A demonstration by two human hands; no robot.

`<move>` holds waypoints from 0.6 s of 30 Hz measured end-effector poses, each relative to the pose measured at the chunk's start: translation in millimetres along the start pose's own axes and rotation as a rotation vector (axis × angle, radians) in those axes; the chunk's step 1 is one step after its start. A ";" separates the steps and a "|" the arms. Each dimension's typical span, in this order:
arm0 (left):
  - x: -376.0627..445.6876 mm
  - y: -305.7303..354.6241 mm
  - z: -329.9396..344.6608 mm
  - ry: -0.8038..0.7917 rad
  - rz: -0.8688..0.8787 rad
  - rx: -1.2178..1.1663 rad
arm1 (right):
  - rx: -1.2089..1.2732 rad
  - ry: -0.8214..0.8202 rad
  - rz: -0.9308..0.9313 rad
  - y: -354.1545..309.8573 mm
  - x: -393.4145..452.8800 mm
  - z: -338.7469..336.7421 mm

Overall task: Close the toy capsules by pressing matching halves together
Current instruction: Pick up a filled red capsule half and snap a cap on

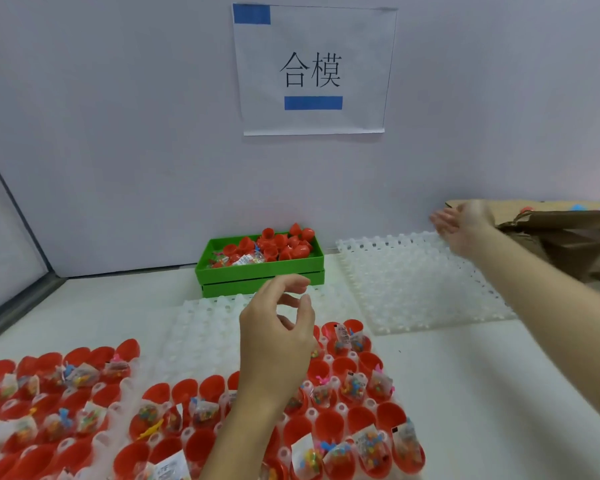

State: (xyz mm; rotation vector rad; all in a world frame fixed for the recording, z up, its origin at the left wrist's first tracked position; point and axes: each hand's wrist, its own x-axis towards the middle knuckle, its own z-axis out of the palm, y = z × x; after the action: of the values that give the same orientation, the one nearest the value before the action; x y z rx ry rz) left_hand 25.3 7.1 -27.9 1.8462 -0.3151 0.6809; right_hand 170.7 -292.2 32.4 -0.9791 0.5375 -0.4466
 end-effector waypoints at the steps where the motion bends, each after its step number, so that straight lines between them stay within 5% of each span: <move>1: 0.9 -1.8 -1.8 0.004 -0.017 0.016 | -0.098 -0.018 -0.021 13.8 -7.5 3.4; 5: 9.8 -8.2 -14.3 0.060 -0.098 0.074 | -0.503 -0.169 -0.504 73.7 -58.5 -7.0; 10: 17.4 -14.4 -33.6 0.046 -0.265 0.207 | -0.709 -0.364 -0.999 124.6 -108.6 -34.0; 18: 11.1 -23.7 -33.1 -0.293 -0.391 0.553 | -0.743 -0.506 -0.981 145.7 -110.3 -41.4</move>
State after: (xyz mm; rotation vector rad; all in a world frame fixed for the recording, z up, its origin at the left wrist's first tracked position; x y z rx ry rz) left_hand 36.4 47.7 -31.5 2.4526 0.0642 0.2311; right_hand 75.5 -184.4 -87.7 -2.0016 -0.3252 -0.8528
